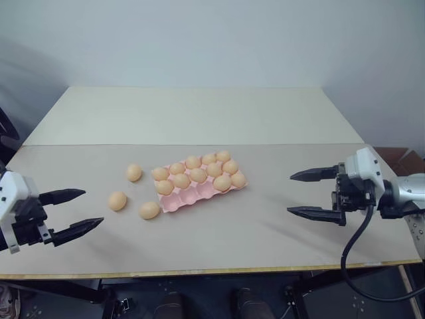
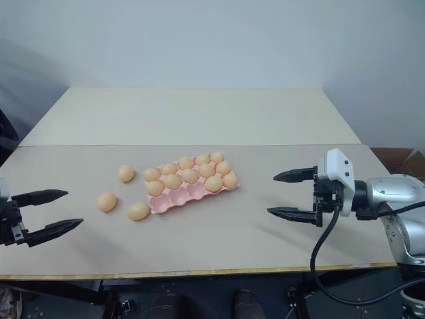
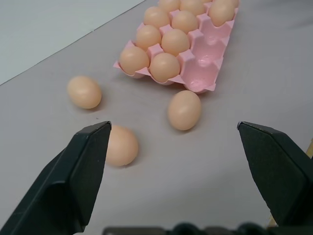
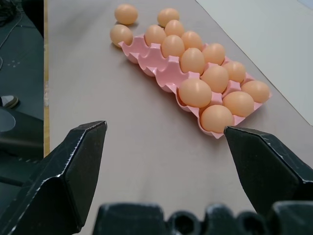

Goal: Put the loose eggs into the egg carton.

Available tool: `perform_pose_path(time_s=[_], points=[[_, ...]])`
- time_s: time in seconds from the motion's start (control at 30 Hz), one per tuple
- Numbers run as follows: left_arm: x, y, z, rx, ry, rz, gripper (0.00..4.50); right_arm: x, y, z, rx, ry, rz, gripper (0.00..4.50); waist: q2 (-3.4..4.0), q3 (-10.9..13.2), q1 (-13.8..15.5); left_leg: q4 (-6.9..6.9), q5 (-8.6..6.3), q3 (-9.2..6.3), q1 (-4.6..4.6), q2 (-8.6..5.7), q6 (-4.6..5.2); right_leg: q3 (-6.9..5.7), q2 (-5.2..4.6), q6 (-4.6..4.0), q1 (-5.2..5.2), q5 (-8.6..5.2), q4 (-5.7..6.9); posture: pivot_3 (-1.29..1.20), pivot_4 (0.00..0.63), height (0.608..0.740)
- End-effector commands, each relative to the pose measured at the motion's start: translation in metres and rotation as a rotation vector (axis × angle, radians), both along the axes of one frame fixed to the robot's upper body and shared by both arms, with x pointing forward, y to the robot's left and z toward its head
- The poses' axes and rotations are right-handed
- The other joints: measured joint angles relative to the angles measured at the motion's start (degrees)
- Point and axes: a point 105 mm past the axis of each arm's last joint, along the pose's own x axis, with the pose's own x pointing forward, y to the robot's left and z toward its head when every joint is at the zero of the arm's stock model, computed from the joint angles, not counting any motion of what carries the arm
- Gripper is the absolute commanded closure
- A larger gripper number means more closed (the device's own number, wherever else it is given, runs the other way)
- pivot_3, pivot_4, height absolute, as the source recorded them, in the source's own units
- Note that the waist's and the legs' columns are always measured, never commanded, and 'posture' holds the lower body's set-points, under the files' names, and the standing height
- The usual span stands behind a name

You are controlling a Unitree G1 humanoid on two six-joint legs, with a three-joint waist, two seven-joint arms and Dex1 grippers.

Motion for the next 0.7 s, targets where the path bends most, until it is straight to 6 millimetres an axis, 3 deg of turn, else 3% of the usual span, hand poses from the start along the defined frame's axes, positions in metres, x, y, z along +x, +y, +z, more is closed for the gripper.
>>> perform_pose_path(time_s=[0.03,0.37,0.7], points=[[0.002,-0.001,0.004,0.015,-0.028,-0.002,0.00,-0.005,0.001,0.013,-0.007,-0.061,0.018,0.04,0.00,0.00,0.00,0.00,0.00,0.00,0.00,0.00,0.00,0.00,0.00,0.00,0.00,0.00,0.00,0.00,0.150,0.740],[0.022,-0.014,-0.005,0.059,-0.020,-0.077,0.00,-0.006,0.003,0.015,-0.006,-0.075,0.018,0.04,0.00,0.00,0.33,0.00,0.00,0.00,0.01,0.00,0.00,0.00,0.01,0.00,0.01,0.00,0.01,0.00,0.150,0.740],[0.069,-0.051,-0.041,0.158,0.052,-0.284,0.00,-0.006,0.006,0.017,0.007,-0.096,-0.004,0.04,-0.01,-0.01,1.30,0.00,0.01,0.06,-0.04,-0.02,0.01,0.05,0.04,0.07,0.01,0.06,0.00,0.00,0.150,0.740]])
